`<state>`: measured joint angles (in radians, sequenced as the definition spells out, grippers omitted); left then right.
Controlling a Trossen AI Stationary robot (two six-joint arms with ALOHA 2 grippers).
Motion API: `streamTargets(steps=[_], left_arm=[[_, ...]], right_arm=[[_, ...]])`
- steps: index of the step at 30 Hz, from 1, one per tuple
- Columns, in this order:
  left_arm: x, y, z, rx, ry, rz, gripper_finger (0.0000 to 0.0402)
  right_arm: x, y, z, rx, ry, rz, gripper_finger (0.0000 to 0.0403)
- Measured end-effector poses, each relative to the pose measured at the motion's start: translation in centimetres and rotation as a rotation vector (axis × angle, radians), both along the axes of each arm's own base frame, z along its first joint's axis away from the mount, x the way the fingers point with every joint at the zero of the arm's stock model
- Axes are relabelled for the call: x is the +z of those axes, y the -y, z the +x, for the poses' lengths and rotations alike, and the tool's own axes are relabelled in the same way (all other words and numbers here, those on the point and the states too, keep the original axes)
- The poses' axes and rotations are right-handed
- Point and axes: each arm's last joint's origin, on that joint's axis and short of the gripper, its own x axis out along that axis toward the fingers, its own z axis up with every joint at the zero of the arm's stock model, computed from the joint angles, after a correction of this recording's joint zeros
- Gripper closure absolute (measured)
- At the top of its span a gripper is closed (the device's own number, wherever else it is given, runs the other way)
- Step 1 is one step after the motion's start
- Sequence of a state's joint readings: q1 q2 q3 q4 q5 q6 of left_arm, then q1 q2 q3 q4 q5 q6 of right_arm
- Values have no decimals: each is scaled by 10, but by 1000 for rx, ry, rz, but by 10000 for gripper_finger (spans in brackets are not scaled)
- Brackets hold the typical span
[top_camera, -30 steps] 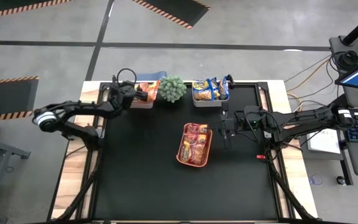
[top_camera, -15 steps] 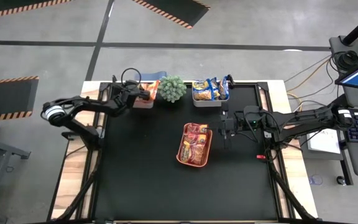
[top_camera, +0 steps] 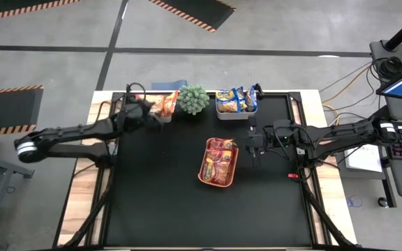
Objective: Sort Maruchan noodles
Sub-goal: Return to Home Position
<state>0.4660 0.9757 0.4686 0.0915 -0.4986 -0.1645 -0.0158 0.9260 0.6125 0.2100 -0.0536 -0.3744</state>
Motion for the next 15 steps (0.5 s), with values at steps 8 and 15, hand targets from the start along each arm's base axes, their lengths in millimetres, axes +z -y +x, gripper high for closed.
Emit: streamTargets(steps=[8, 15], left_arm=[[24, 75, -16, -490, 27, 69, 183], [10, 111, -39, -703, 153, 174, 196]], right_arm=[[-12, 0, -19, 6, 7, 7, 344], [-18, -1, -45, 5, 62, 70, 344]])
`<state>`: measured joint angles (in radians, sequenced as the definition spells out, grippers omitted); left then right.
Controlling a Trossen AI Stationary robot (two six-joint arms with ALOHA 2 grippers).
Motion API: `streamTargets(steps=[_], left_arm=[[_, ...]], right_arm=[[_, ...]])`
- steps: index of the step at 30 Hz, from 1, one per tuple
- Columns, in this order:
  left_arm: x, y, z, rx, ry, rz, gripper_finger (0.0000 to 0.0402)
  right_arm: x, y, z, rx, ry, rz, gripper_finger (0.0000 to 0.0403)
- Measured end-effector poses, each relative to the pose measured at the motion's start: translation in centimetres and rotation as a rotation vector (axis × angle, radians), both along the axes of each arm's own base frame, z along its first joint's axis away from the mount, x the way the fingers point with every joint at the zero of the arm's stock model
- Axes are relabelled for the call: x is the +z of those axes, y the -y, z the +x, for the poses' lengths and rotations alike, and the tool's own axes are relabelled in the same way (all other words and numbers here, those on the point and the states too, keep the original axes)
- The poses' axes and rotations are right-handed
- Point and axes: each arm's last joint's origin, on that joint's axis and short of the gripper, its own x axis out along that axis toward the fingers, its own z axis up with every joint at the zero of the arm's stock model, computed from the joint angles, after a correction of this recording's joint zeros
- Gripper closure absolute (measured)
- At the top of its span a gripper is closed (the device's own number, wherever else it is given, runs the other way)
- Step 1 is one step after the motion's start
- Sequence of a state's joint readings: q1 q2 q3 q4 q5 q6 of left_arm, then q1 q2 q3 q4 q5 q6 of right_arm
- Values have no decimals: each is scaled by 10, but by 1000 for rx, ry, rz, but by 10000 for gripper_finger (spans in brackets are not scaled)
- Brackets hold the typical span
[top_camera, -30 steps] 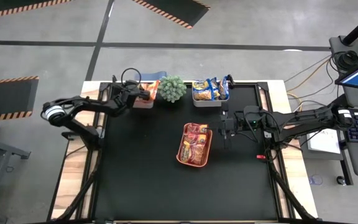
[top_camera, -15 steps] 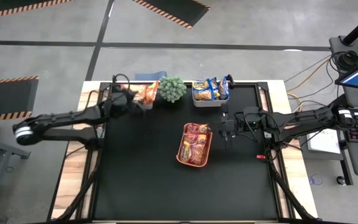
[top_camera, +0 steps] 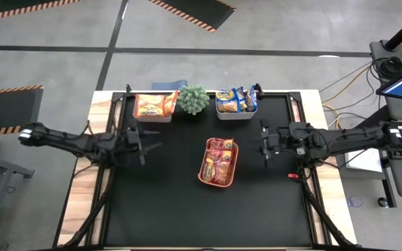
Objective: Sort Maruchan noodles
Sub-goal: Return to Home Position
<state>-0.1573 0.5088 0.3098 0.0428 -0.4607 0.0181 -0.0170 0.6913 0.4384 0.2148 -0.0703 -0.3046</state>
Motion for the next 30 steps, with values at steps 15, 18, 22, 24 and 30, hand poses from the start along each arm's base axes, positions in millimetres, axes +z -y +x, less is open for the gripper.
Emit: streamTargets(steps=[15, 18, 22, 24, 30], left_arm=[[-29, -3, -31, 24, 248, 84, 265], [-34, -4, -34, 26, 276, 83, 281], [-44, -5, -38, 28, 293, 75, 299], [-44, -5, -40, 28, 296, 59, 307], [-43, -5, -42, 29, 316, 65, 324]], right_arm=[[-12, -5, -28, 141, 110, 45, 344], [-19, -5, -33, 142, 142, 35, 344], [-23, -5, -42, 143, 200, 24, 344], [-23, -5, -48, 144, 234, 21, 344], [-24, -5, -66, 145, 335, 3, 344]])
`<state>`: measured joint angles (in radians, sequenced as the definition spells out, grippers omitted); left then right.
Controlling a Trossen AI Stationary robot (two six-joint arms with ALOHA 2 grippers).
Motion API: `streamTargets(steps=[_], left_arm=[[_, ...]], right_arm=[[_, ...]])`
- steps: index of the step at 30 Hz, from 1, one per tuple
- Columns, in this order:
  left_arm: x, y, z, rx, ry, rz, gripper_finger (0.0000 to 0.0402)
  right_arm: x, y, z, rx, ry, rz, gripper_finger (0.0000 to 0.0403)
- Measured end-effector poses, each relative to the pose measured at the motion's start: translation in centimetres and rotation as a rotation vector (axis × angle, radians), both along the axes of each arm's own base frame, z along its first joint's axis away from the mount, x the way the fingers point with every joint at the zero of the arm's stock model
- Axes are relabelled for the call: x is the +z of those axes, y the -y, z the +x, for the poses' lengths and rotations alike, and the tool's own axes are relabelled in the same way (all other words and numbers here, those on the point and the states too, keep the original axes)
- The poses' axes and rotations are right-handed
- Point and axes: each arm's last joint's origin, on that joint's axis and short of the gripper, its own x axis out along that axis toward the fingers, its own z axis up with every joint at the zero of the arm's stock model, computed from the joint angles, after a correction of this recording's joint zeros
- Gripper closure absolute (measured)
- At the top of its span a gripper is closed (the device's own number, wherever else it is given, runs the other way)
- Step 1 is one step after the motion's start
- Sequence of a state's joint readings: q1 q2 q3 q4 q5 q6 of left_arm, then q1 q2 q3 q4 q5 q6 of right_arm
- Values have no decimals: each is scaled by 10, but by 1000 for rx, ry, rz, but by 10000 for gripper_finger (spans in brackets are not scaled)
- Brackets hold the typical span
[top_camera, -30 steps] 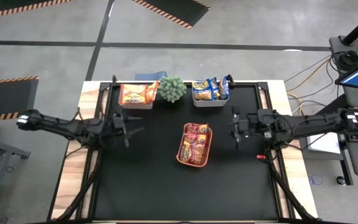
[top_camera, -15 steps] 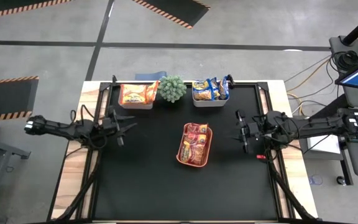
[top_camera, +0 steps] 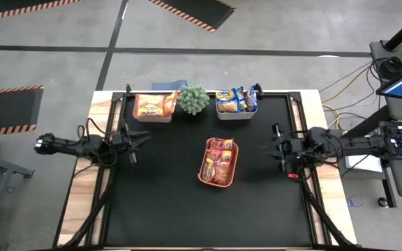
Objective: Sort Maruchan noodles
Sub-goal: Return to Home Position
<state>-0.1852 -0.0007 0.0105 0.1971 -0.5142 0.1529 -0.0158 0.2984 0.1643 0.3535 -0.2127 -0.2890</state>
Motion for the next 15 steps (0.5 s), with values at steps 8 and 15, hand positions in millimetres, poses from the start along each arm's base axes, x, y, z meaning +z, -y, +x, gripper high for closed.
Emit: streamTargets(steps=[8, 15], left_arm=[[0, 0, 0, -3, 1, -16, 325], [0, 0, 0, -7, 6, -31, 325]], right_arm=[[-10, 0, -10, -14, 61, -44, 344], [-25, 2, -16, -31, 88, -44, 344]])
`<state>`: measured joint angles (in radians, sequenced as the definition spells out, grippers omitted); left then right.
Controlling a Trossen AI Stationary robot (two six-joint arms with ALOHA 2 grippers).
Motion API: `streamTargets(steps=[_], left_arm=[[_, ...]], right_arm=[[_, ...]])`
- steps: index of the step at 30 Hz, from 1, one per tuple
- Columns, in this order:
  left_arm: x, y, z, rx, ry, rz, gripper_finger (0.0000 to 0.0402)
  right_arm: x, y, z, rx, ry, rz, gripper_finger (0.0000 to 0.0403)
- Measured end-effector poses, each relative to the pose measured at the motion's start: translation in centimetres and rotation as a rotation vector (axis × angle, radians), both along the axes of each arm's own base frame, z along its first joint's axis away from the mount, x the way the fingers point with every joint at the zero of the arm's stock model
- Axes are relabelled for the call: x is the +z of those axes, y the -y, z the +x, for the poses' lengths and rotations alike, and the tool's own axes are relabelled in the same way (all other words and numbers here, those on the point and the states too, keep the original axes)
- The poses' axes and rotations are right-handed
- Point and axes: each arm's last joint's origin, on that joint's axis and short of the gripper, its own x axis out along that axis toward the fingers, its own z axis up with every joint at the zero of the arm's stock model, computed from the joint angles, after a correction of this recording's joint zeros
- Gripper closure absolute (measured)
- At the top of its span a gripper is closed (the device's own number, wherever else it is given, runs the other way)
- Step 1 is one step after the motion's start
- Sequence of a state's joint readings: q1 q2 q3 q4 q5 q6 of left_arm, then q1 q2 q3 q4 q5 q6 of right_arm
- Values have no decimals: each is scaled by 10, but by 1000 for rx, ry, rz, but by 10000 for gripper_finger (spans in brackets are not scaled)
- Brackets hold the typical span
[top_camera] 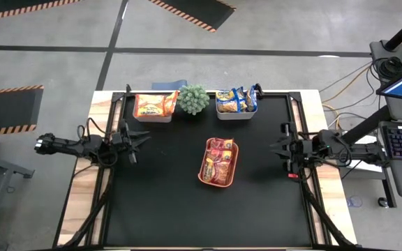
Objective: Sort Maruchan noodles
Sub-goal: Return to Home Position
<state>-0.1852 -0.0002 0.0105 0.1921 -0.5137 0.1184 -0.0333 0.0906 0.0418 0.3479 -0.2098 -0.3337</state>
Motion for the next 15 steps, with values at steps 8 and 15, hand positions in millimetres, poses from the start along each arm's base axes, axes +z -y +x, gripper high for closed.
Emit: streamTargets(steps=[8, 15], left_arm=[[0, 0, 0, 0, 0, 0, 325], [3, 0, -1, 10, 0, 16, 325]], right_arm=[[-12, 1, -3, 8, -54, 62, 344], [-14, -1, -3, 90, -87, 131, 344]])
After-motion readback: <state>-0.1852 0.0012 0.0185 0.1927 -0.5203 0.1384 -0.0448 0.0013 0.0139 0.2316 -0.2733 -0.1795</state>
